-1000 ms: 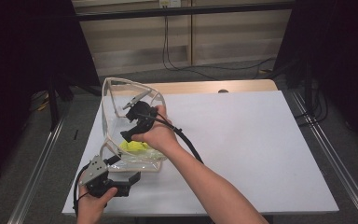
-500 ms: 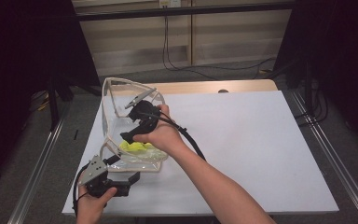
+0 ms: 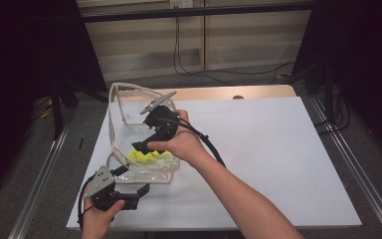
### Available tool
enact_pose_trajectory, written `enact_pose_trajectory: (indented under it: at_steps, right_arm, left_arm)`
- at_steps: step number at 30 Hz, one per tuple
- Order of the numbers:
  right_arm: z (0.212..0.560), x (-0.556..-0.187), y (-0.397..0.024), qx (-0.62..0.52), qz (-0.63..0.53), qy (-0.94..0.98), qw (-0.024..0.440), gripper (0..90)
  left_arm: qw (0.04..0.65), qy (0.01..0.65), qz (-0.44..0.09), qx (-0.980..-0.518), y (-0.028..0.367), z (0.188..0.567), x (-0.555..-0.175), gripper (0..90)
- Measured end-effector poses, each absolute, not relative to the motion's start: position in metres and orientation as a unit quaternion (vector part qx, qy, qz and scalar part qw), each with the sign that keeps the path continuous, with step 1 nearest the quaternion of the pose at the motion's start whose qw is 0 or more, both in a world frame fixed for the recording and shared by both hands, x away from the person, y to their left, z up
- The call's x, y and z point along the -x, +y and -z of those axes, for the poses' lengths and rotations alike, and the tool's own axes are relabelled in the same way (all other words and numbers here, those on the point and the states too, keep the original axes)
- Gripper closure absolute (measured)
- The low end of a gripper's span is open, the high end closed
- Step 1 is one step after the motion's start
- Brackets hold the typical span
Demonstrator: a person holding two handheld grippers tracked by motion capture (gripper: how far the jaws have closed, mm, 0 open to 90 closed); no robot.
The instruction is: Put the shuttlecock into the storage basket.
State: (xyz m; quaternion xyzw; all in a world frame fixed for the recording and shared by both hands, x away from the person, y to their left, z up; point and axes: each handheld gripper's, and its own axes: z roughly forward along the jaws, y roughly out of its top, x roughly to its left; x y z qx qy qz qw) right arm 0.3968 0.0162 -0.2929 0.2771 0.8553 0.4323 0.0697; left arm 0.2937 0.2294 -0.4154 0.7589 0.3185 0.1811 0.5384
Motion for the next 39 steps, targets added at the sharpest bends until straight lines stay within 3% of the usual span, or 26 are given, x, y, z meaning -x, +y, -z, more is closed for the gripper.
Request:
enact_pose_trajectory:
  at_steps: [14,39]
  right_arm:
    - [0.292,-0.394,-0.005,-0.266,-0.448,0.851,0.060,4.1]
    - [0.290,-0.386,-0.060,-0.272,-0.479,0.832,0.061,4.1]
  left_arm:
    - [0.538,0.322,-0.180,-0.758,0.230,0.416,-0.294,2.8]
    - [0.538,0.321,-0.183,-0.758,0.230,0.415,-0.293,2.8]
